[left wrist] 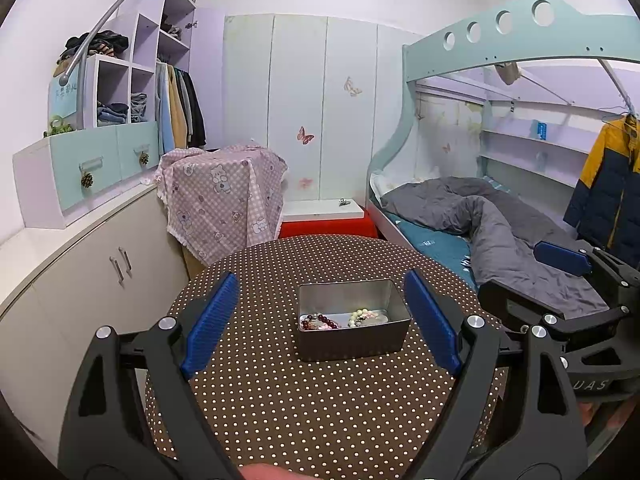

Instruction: Organize jewelry

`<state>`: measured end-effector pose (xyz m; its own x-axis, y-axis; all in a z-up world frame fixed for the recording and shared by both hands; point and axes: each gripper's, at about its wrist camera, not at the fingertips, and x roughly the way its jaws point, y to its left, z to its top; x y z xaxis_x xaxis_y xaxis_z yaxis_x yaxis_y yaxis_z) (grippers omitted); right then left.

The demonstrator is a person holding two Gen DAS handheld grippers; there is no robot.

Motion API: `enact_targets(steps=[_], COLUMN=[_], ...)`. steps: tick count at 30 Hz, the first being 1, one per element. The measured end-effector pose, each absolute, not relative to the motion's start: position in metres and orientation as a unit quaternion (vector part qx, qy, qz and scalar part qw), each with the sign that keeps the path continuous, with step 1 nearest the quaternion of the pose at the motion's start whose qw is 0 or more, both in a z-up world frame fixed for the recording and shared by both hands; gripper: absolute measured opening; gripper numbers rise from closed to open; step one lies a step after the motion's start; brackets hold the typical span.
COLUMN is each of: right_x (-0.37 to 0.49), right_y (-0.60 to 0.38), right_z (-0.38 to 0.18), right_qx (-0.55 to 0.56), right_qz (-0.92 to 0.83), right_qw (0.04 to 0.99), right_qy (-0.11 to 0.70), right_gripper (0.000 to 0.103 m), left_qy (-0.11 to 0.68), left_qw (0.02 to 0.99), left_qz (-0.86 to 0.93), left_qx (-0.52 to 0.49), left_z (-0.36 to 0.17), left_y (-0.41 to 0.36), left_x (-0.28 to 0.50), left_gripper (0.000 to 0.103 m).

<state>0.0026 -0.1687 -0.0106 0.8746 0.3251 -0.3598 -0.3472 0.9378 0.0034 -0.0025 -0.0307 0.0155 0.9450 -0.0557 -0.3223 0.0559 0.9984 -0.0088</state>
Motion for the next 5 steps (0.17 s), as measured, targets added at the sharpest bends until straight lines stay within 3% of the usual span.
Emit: enact_targets(steps=[5], right_x=[0.0025], right_y=[-0.1685], right_z=[-0.0103], right_qx=[-0.03], right_qz=[0.174], right_qw=[0.968], right_qy=[0.181], right_gripper=[0.095], left_qy=[0.164], left_qw=[0.986], left_qz=[-0.028], left_qx=[0.0], left_z=[0.0155], left_y=[-0.0308], left_x=[-0.0023], left_gripper=[0.083])
